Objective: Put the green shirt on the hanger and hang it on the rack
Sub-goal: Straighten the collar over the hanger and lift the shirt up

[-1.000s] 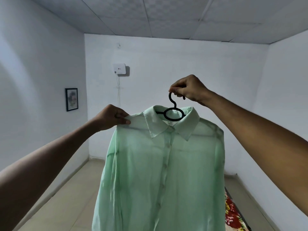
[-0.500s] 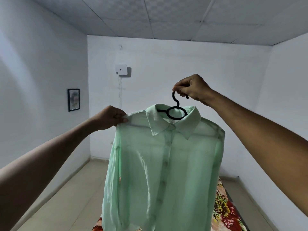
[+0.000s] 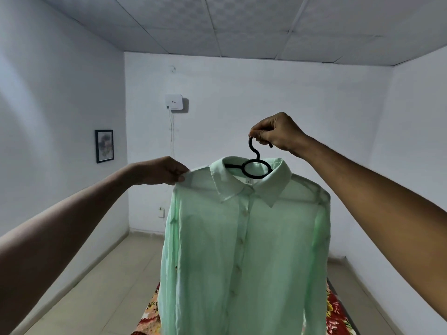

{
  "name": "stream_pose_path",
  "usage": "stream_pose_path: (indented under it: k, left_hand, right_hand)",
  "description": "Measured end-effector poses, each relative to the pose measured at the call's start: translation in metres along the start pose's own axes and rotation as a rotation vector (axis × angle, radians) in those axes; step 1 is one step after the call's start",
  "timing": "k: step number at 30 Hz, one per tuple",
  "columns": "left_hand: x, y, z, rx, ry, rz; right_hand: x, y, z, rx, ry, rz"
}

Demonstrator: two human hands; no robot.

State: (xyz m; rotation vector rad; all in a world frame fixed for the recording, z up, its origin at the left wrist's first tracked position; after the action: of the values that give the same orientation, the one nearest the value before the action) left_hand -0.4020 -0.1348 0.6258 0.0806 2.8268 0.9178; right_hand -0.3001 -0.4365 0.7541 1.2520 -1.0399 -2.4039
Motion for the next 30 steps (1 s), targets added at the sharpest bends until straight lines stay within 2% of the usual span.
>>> stream_pose_path:
  k: [2, 5, 7, 11, 14, 17, 21, 22, 24, 26, 27, 28, 30]
  left_hand:
    - [-0.003, -0.005, -0.021, -0.068, -0.011, -0.018]
    - [-0.017, -0.022, -0.077, 0.004, -0.170, -0.087]
    - [-0.032, -0.042, -0.106, -0.002, -0.209, -0.091]
    - [-0.061, -0.069, -0.120, -0.144, -0.225, -0.160]
    - [-0.071, -0.070, -0.120, 0.074, -0.292, -0.270]
    - [-0.074, -0.074, -0.123, 0.356, -0.319, -0.228]
    - [-0.079, -0.076, -0.132, 0.389, -0.290, -0.280]
    - [-0.080, -0.074, -0.132, 0.387, -0.280, -0.311]
    - [-0.081, -0.066, -0.132, 0.402, -0.275, -0.364]
    - [-0.081, -0.059, -0.131, 0.426, -0.282, -0.383]
    - [-0.083, -0.057, -0.130, 0.435, -0.283, -0.379]
    - [-0.084, -0.055, -0.130, 0.443, -0.279, -0.374]
    - [-0.087, -0.053, -0.127, 0.450, -0.267, -0.383]
  right_hand:
    - [0.000, -0.005, -0.002, 0.003, 0.002, 0.006]
    - [-0.001, -0.016, 0.000, -0.004, 0.024, 0.036]
    - [-0.001, -0.024, 0.003, -0.017, 0.043, 0.049]
    - [-0.004, -0.031, 0.007, -0.068, 0.054, 0.044]
    - [-0.002, -0.027, 0.001, -0.089, 0.045, 0.028]
    - [0.002, -0.028, -0.009, -0.105, 0.044, 0.030]
    - [0.010, -0.014, -0.030, -0.157, -0.007, -0.079]
    - [0.015, -0.011, -0.042, -0.153, -0.033, -0.068]
    - [0.034, -0.014, -0.064, -0.075, -0.056, 0.086]
    - [0.055, -0.026, -0.087, 0.152, -0.043, 0.323]
    - [0.062, -0.031, -0.095, 0.262, -0.041, 0.384]
    - [0.064, -0.032, -0.103, 0.309, -0.049, 0.389]
    - [0.064, -0.027, -0.112, 0.252, -0.073, 0.294]
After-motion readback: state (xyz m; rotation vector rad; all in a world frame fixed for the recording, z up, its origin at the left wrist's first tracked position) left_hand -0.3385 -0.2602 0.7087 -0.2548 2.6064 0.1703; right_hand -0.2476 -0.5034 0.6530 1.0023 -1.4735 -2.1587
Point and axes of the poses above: each hand's wrist, its own x-axis away from the middle knuckle, its own y-axis out of the back of the hand, z = x × y, the point moved 6 cm from there along -x, towards the middle knuckle, and after that the axes turned 13 degrees about x, right-handed, at the moved point
